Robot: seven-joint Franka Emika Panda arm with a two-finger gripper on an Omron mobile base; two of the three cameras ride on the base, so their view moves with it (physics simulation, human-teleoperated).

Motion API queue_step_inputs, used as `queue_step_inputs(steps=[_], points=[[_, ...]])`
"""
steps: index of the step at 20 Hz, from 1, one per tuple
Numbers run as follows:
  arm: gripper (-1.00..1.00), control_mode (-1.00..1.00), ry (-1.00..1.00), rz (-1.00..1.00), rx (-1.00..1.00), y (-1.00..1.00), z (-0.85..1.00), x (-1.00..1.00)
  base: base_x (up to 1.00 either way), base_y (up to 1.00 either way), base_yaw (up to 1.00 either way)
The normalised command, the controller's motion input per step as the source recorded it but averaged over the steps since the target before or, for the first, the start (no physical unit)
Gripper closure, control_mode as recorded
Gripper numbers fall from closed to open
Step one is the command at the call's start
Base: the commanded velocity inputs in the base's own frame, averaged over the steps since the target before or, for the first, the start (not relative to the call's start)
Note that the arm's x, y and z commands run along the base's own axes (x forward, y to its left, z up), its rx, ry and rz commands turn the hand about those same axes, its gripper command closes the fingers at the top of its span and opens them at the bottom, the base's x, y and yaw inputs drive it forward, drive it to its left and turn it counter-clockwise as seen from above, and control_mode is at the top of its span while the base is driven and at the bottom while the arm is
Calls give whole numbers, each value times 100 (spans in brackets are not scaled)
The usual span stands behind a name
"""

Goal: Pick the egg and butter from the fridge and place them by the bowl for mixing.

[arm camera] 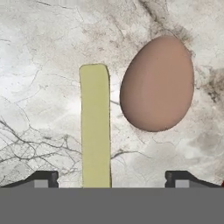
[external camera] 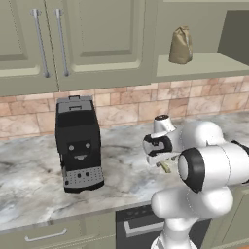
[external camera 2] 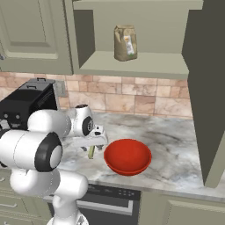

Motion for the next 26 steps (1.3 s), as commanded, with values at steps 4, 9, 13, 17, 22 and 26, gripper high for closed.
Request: queue_step_inputs(steps=[4,9,13,17,22,26], points=[[-100,-100,0,-3,4,-14,41,-31,0,0,0],[-100,-100,0,0,10,-13,42,-38,0,0,0],[-100,-100,0,0,10,-17,38,-44,0,0,0],[-100,-100,-2,0,8,-15,35,-55,0,0,0],[-100,-100,-6,-1,2,-15,24,-67,0,0,0],[-100,-100,-17,0,0,-9,18,-71,0,0,0]])
